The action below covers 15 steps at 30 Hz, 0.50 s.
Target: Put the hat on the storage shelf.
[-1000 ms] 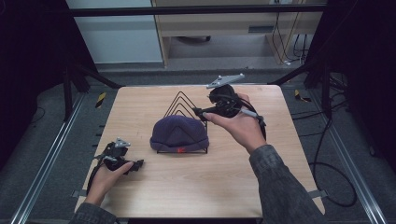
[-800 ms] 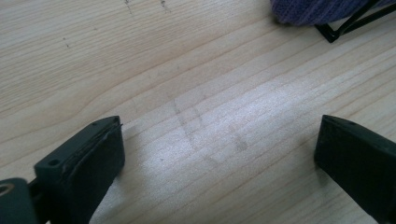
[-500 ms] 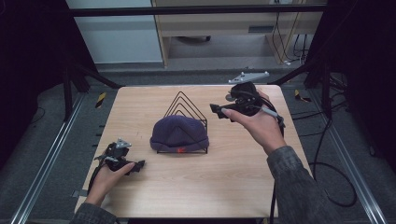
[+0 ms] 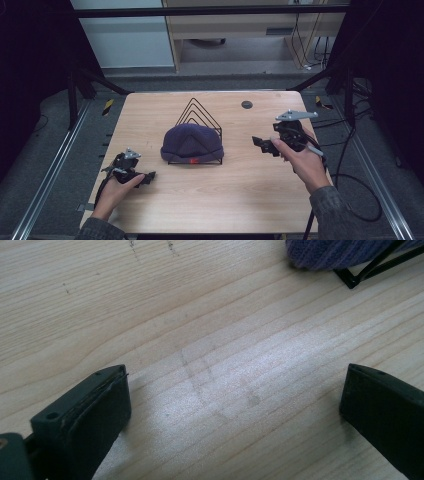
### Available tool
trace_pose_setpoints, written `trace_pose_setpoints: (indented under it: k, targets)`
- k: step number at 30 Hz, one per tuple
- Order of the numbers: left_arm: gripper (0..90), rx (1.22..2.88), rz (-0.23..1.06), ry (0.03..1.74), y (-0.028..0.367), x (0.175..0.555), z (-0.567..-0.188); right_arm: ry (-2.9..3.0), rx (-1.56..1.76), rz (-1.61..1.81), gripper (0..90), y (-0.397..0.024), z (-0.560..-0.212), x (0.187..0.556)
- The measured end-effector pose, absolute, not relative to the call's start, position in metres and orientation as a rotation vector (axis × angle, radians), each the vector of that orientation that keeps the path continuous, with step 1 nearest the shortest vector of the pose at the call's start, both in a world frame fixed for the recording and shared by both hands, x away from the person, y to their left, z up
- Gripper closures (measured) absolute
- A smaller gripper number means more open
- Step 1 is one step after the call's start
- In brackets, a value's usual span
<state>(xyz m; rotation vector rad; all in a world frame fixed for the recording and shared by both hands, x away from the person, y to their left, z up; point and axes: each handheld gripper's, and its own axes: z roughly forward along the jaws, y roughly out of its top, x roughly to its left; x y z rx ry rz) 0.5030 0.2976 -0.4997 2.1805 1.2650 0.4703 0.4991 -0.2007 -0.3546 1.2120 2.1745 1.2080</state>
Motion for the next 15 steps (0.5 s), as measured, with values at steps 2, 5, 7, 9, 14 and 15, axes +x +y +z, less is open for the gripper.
trace_pose_setpoints:
  k: [2, 5, 7, 9, 14, 15]
  targets:
    - [0.0, 2.187, 0.466, 1.261, 0.298, 0.503, -0.499, 2.176, 1.253, 1.177, 14.0, -0.209, -0.369, 0.496]
    - [0.0, 2.187, 0.467, 1.261, 0.297, 0.503, -0.499, 2.181, 1.275, 1.144, 16.0, -0.216, -0.385, 0.494]
    - [0.0, 2.187, 0.467, 1.260, 0.297, 0.503, -0.500, 2.177, 1.303, 1.138, 16.6, -0.221, -0.398, 0.491]
    - [0.0, 2.187, 0.467, 1.260, 0.297, 0.503, -0.500, 2.186, 1.311, 1.118, 17.2, -0.223, -0.410, 0.489]
    - [0.0, 2.188, 0.467, 1.257, 0.297, 0.503, -0.500, 2.198, 1.363, 1.087, 17.7, -0.228, -0.436, 0.486]
    - [0.0, 2.188, 0.467, 1.256, 0.297, 0.503, -0.500, 2.202, 1.369, 1.078, 17.7, -0.229, -0.443, 0.486]
